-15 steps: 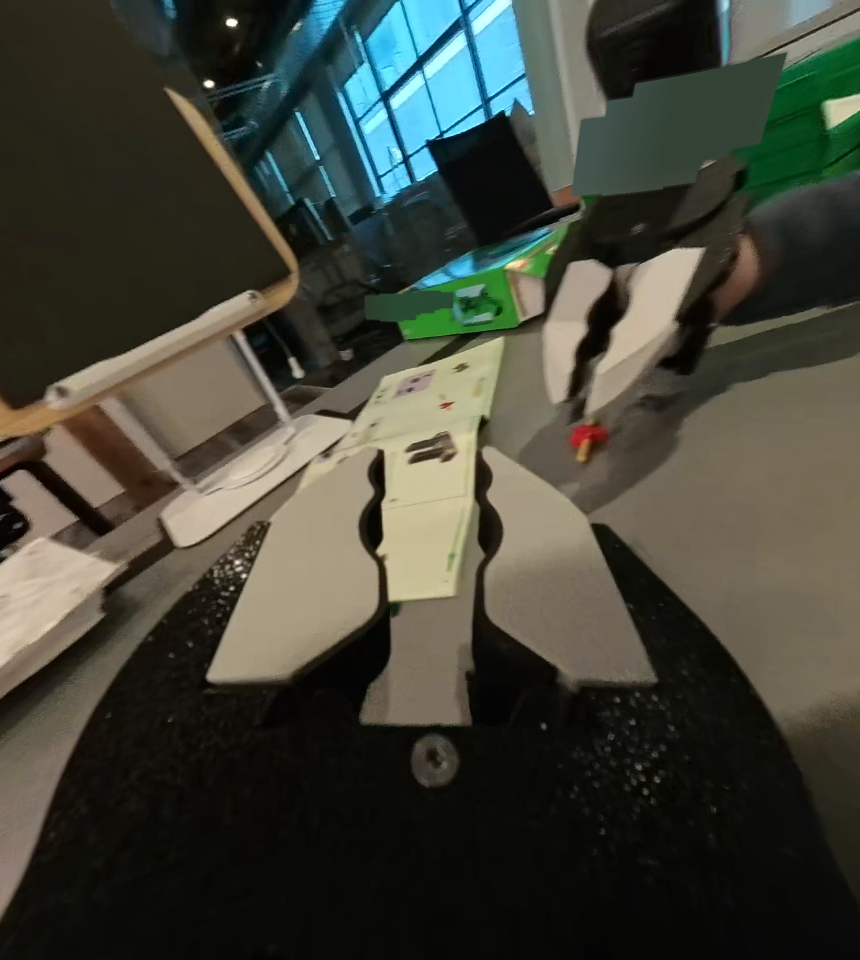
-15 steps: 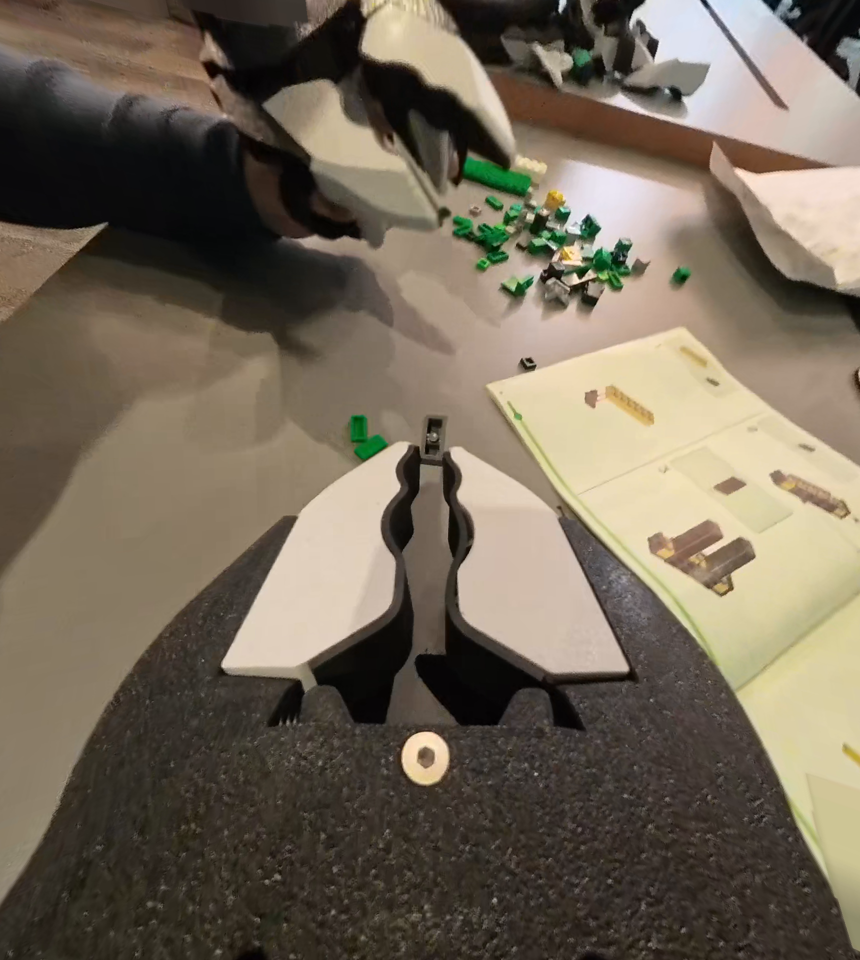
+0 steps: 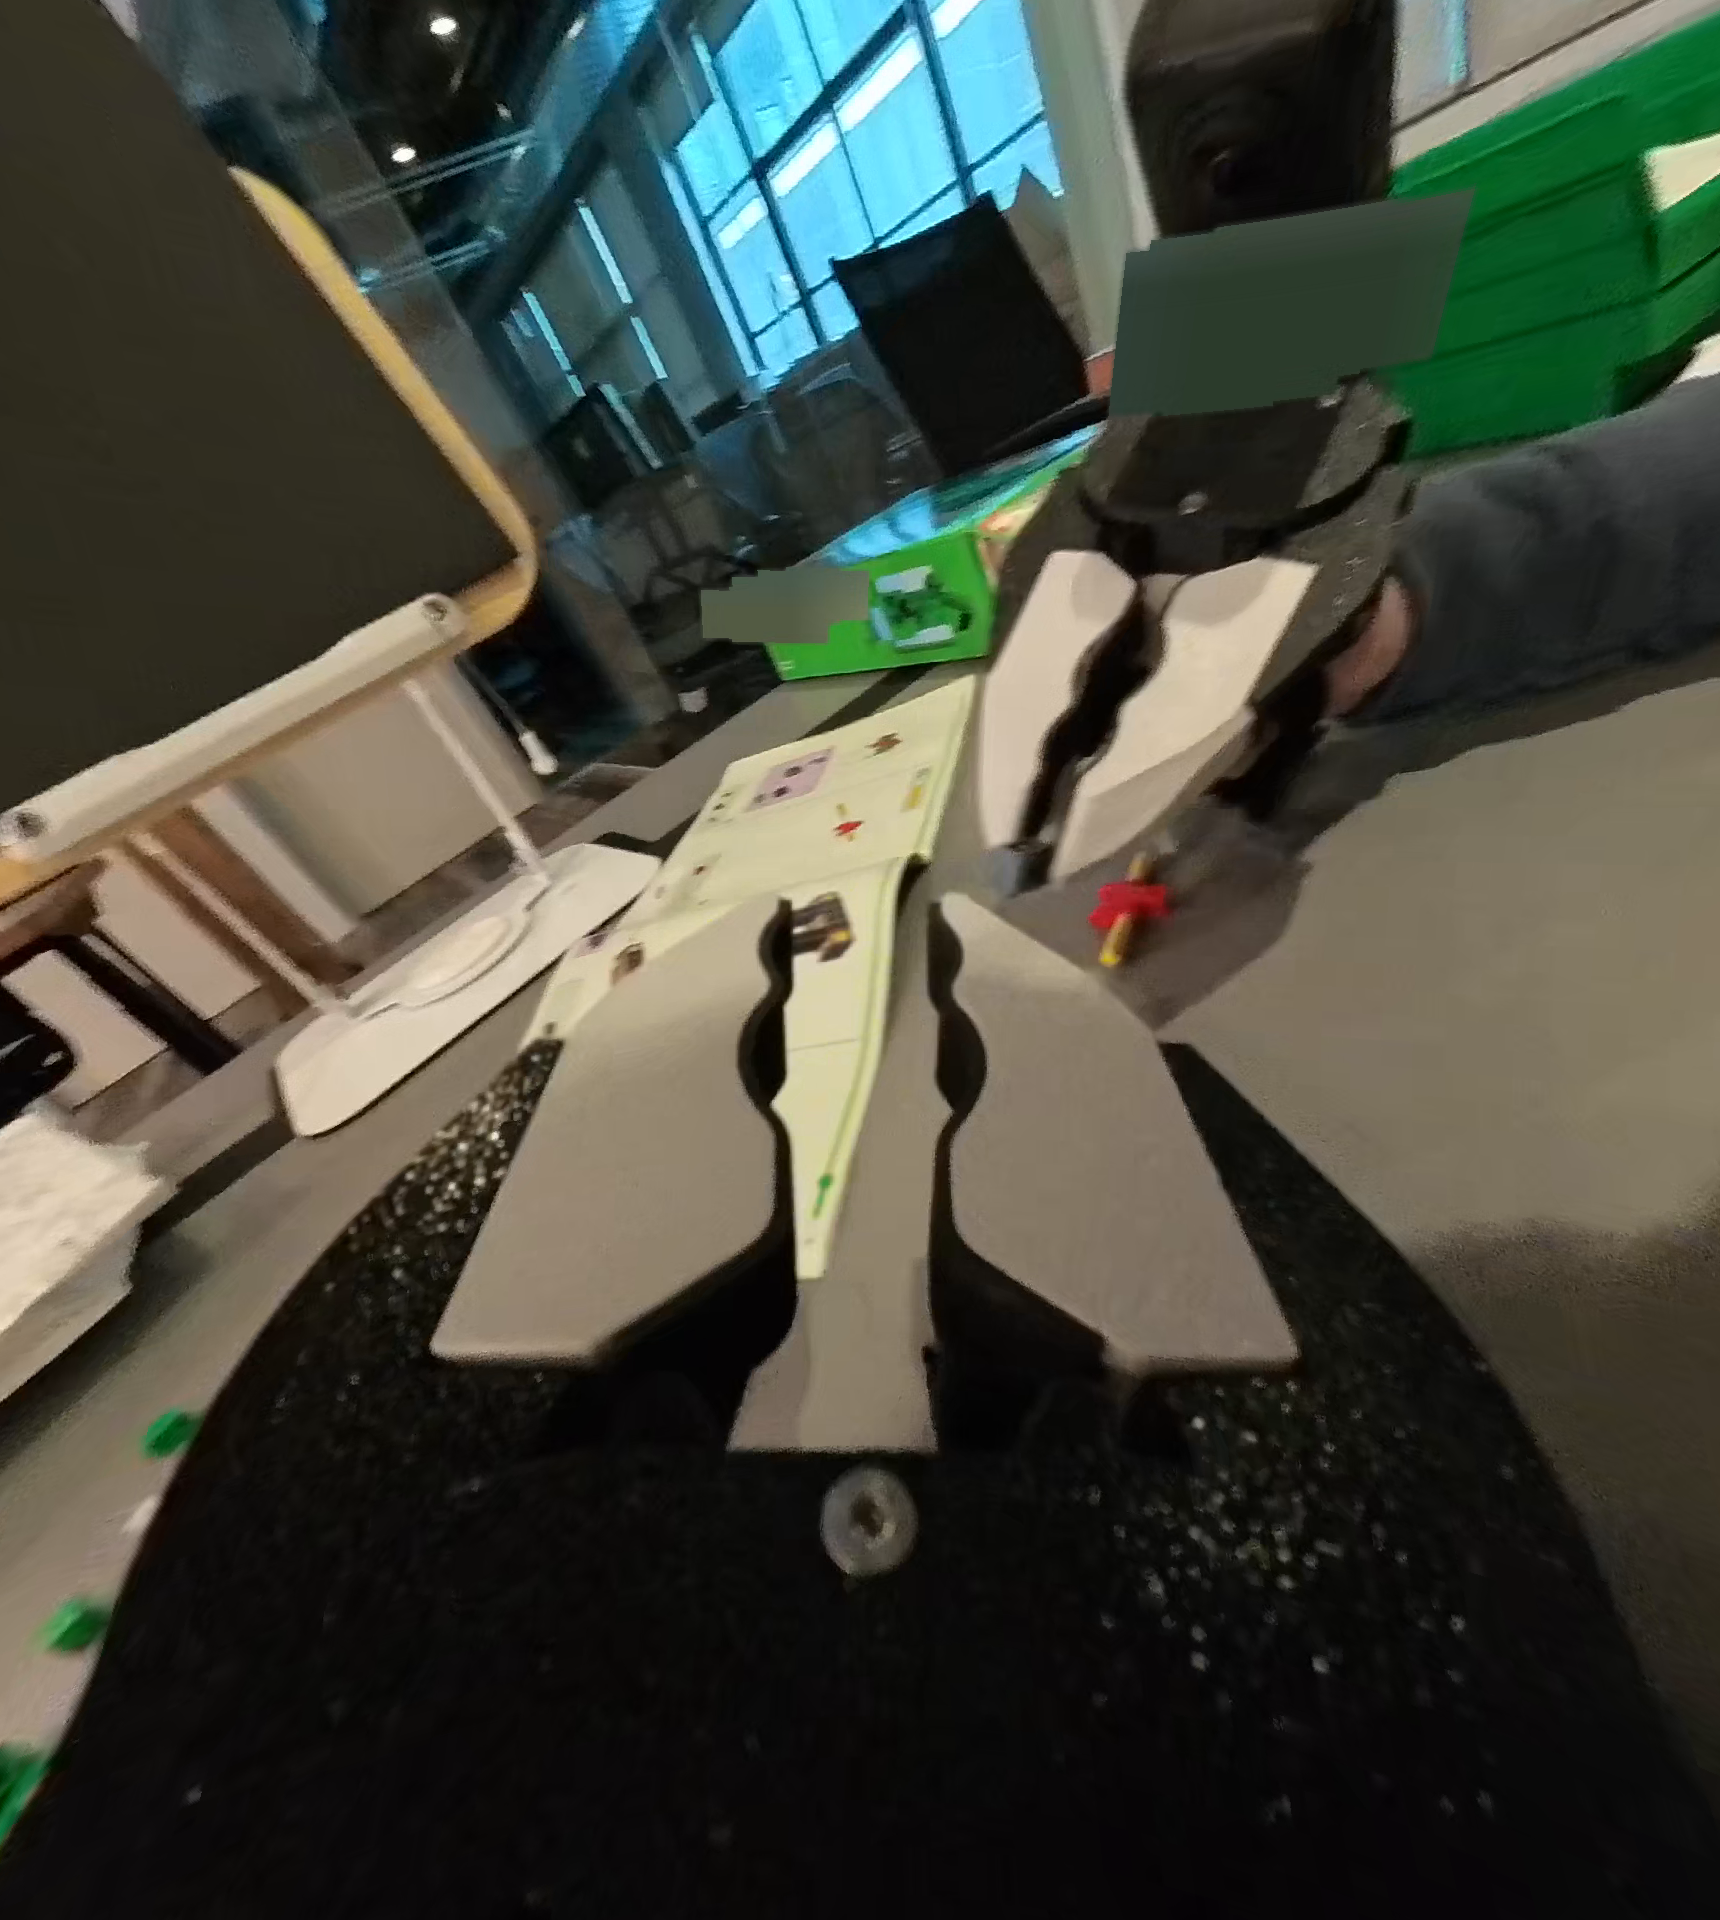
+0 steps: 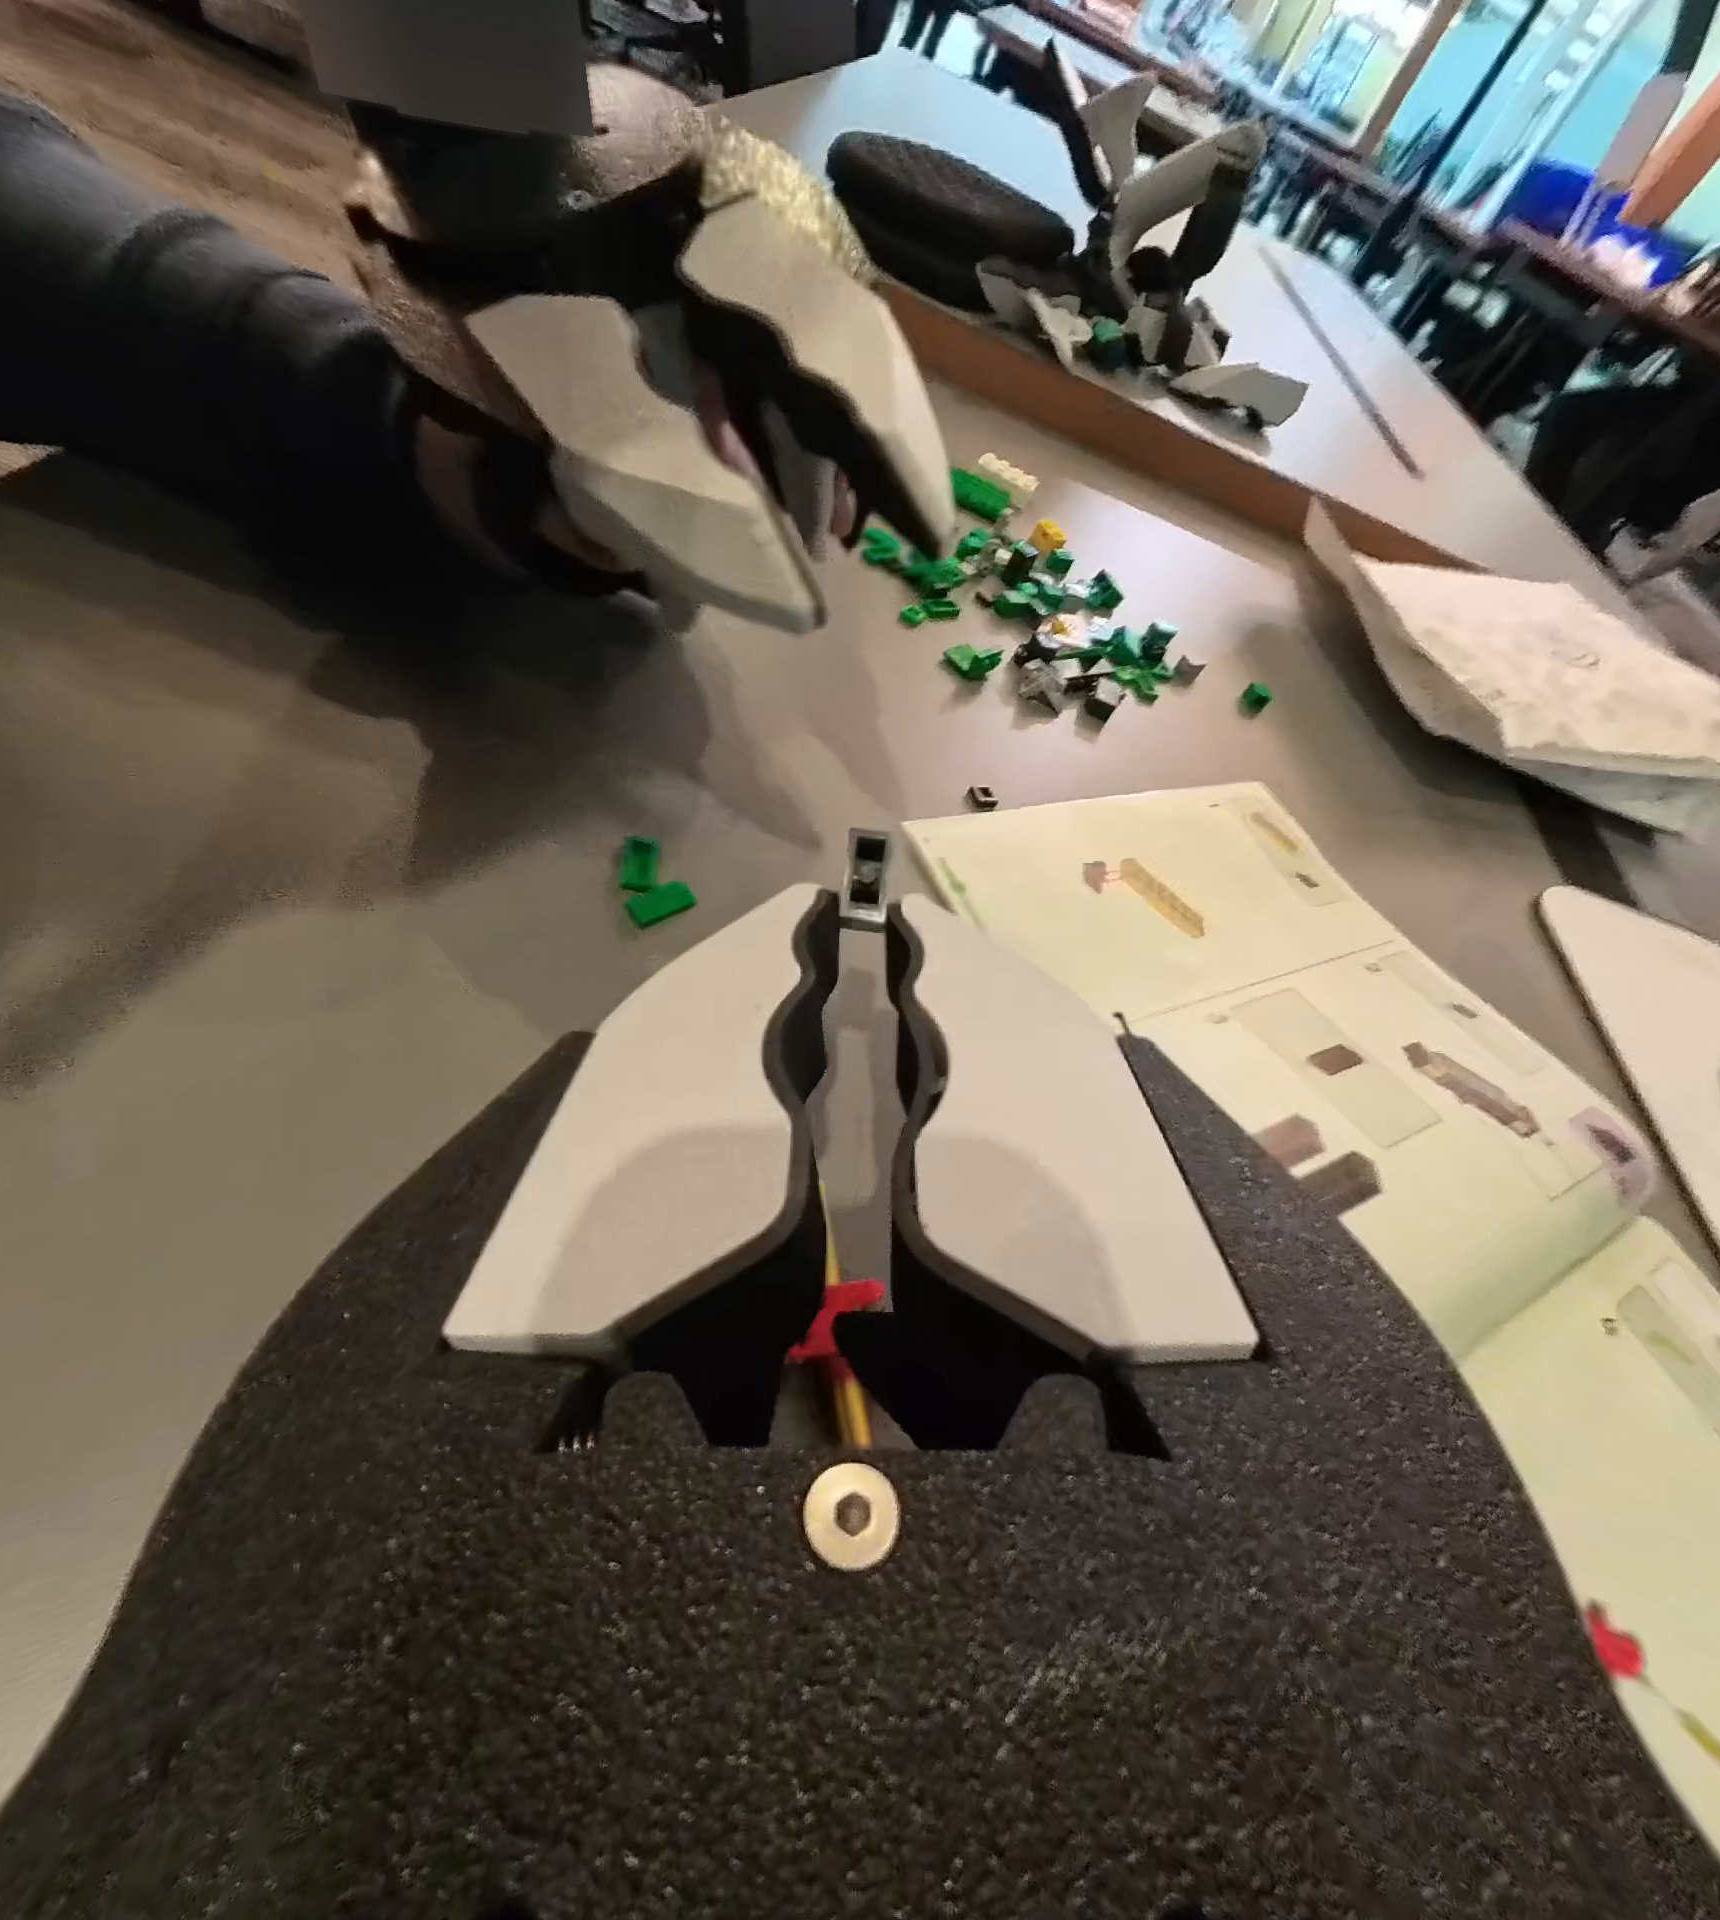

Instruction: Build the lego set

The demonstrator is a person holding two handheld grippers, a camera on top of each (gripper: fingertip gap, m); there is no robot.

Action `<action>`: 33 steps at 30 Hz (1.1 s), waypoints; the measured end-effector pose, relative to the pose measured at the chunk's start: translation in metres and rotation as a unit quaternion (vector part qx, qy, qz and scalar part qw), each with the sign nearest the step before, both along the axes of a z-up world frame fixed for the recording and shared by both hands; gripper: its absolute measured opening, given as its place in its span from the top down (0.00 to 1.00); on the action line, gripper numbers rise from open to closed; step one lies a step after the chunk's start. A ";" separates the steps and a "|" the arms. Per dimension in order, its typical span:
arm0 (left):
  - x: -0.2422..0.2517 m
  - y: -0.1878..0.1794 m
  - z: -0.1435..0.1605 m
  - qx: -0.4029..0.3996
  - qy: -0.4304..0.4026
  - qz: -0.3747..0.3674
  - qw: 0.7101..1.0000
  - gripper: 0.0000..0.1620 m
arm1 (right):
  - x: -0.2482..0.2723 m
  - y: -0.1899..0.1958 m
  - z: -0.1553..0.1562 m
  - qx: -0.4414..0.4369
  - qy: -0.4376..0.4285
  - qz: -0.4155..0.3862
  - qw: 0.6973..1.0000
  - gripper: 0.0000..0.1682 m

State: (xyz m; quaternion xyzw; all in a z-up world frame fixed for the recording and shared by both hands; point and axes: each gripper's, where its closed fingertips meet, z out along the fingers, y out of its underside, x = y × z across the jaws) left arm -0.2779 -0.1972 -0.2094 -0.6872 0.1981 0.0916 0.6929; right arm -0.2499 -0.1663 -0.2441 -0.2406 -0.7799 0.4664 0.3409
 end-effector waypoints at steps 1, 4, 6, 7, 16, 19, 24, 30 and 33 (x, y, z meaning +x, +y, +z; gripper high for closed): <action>-0.006 -0.001 0.001 0.004 0.002 0.015 1.000 0.85 | 0.002 -0.001 -0.002 -0.007 -0.017 0.001 1.000 0.95; -0.026 -0.007 0.009 0.029 -0.012 0.061 0.998 0.86 | 0.010 -0.007 -0.015 0.014 -0.093 0.006 0.995 0.95; -0.039 -0.013 0.014 0.046 -0.023 0.089 0.995 0.86 | 0.018 -0.011 -0.027 0.039 -0.142 0.014 0.989 0.95; -0.045 -0.016 0.016 0.053 -0.024 0.102 0.993 0.86 | 0.021 -0.012 -0.032 0.049 -0.155 0.013 0.987 0.95; -0.056 -0.019 0.016 0.057 -0.031 0.125 0.990 0.88 | 0.032 -0.014 -0.047 0.097 -0.250 -0.006 0.963 0.95; -0.056 -0.018 0.015 0.054 -0.033 0.125 0.990 0.88 | 0.035 -0.015 -0.052 0.107 -0.270 -0.007 0.957 0.95; -0.056 -0.018 0.015 0.054 -0.037 0.123 0.990 0.88 | 0.036 -0.016 -0.059 0.122 -0.279 -0.006 0.953 0.95; -0.058 -0.020 0.017 0.060 -0.040 0.127 0.989 0.88 | 0.037 -0.019 -0.049 0.105 -0.267 0.003 0.958 0.88; -0.065 -0.028 0.022 0.076 -0.042 0.149 0.985 0.88 | 0.031 -0.007 -0.025 0.082 -0.215 -0.014 0.973 0.88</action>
